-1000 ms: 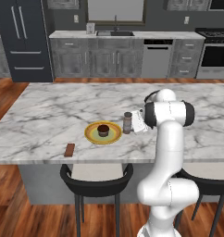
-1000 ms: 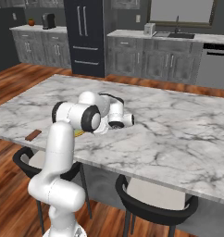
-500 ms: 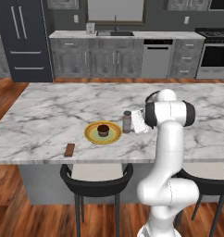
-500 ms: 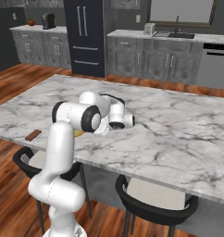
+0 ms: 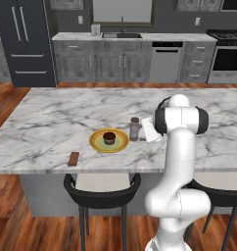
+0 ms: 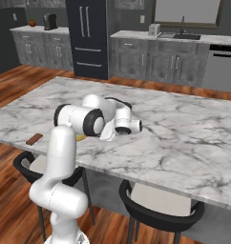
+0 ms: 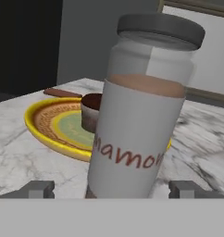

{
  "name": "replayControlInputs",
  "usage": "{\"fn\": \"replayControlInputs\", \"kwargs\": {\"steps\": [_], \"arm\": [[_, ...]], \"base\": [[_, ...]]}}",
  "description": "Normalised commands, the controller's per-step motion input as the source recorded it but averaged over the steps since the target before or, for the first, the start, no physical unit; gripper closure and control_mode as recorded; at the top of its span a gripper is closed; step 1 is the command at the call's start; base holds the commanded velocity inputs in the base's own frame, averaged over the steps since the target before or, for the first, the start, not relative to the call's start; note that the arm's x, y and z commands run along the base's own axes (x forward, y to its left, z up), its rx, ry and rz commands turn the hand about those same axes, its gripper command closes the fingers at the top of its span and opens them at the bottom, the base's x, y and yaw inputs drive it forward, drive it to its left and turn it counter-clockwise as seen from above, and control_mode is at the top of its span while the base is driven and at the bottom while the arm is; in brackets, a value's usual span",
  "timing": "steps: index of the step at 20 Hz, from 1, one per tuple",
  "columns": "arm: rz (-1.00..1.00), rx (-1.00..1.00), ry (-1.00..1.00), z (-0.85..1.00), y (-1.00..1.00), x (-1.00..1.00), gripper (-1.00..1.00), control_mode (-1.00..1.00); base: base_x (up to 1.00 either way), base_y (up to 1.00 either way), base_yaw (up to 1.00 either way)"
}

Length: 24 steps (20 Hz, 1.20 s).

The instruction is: Take the cinnamon bottle from the cabinet and place it on the dining table, next to the plate with the cupcake. Then take the chocolate from the dining counter and place it on the cupcake plate.

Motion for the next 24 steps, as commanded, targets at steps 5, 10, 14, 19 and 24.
{"fn": "replayControlInputs", "kwargs": {"steps": [5,10,14,19,24], "arm": [[-0.02,-0.10,0.07,0.11,-0.08,-0.22,-1.00,-1.00],[-0.09,-0.24,0.01,0.12,0.01,-0.49,-1.00,-1.00],[-0.09,-0.22,0.00,0.22,0.01,-0.47,-1.00,-1.00],[-0.13,-0.15,-0.02,0.29,0.00,-0.62,-1.00,-1.00],[-0.11,-0.24,0.03,0.34,0.07,-0.49,-1.00,-1.00]], "base": [[0.00,0.00,0.00],[0.00,0.00,0.00],[0.00,0.00,0.00],[0.00,0.00,0.00],[0.00,0.00,0.00]]}}
